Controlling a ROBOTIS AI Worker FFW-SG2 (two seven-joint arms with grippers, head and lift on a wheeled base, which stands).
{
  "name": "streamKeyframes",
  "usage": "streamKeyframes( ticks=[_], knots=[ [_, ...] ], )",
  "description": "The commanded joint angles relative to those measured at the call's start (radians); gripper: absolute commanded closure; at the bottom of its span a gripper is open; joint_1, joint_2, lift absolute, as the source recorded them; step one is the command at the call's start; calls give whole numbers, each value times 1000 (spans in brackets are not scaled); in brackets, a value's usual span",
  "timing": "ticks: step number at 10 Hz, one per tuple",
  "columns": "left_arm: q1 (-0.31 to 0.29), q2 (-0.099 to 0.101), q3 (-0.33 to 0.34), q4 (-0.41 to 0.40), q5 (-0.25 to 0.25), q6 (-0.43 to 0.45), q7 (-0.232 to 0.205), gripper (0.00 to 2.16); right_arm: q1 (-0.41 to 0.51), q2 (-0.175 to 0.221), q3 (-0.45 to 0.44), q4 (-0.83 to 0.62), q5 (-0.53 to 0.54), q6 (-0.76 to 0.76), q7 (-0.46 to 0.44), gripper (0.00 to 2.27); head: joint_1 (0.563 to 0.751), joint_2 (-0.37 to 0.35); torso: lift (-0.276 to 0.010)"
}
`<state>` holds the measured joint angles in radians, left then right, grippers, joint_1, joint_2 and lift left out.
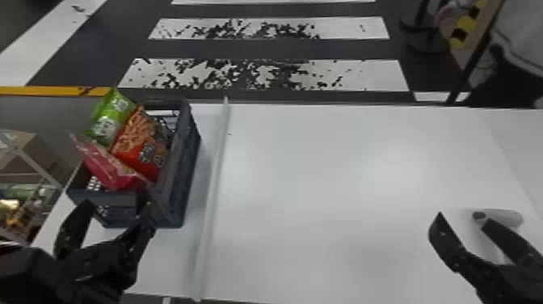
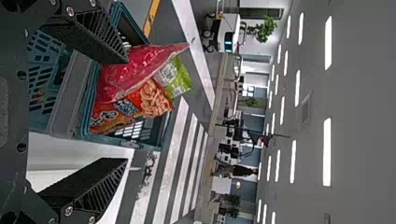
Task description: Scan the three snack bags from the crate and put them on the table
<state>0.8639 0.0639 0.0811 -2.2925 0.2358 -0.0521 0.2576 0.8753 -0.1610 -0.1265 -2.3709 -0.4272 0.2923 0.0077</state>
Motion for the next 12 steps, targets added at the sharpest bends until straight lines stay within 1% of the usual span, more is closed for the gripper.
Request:
streamKeyframes(
  ticks=[1,2,3,5,6,7,8,10,11,12],
  knots=[
    [-48,-9,43,13,23,39,0,144,1,2,13,-4,12,-1,0,130,695,114,-94],
    [-72,-12,69,22,46,67,-9,144,1,2,22,-8,22,-1,0,130,695,141,-94],
    [-94,-15,82,28,53,67,-18,147,1,2,31,-10,33,-1,0,130,695,156,-94],
    [-137,-22,98,50,53,70,-1,147,-1,0,45,-14,44,-1,-2,130,695,197,-94],
    [-161,-22,111,74,48,67,-1,144,-4,-3,47,-13,45,2,0,130,695,214,-94],
    [-174,-39,115,79,46,67,0,144,-7,-9,47,-10,44,2,-2,130,695,222,-94],
    [-177,-49,114,79,37,67,2,144,-9,-17,47,-8,42,2,-2,130,695,233,-94],
    [-183,-50,117,82,39,70,5,144,-13,-37,45,-5,41,2,-2,130,695,237,-94],
    [-189,-59,124,82,37,97,5,140,-13,-45,45,-7,41,2,-2,130,695,237,-94],
    [-197,-64,128,88,36,116,6,144,-13,-54,45,-7,38,2,-2,130,695,238,-94]
  ],
)
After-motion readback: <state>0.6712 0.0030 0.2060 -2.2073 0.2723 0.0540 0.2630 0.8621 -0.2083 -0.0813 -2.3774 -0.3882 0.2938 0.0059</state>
